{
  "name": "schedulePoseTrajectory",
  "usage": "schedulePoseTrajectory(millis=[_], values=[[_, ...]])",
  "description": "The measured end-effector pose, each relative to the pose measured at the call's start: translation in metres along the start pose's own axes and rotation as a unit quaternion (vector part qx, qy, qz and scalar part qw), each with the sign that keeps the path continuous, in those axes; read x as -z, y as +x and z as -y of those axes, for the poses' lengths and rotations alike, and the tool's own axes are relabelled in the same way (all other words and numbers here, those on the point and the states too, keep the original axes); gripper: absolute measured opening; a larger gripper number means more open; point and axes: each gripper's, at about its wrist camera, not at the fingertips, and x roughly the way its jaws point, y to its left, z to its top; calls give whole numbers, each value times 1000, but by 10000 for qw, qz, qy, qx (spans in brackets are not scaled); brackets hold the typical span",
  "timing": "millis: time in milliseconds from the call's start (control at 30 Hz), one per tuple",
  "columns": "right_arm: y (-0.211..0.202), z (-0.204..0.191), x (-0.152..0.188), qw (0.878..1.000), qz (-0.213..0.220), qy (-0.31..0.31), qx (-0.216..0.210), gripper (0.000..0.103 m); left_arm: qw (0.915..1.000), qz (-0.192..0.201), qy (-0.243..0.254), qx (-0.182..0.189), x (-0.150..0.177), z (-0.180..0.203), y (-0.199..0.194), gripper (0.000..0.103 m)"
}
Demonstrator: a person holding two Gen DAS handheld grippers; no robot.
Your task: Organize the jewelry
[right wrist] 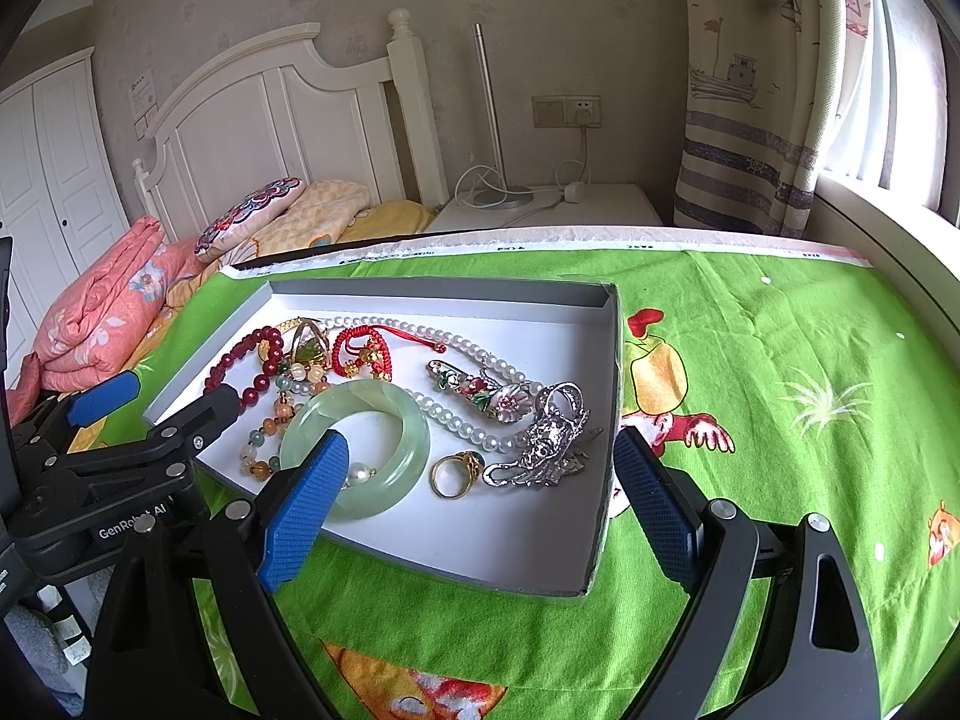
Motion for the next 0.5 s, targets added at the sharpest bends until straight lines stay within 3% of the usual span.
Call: schedulePoseTrajectory(millis=[500], values=[[0,0,0,10000,-4,1,1,86,10000,-28,-28,3,2,0,1,101]])
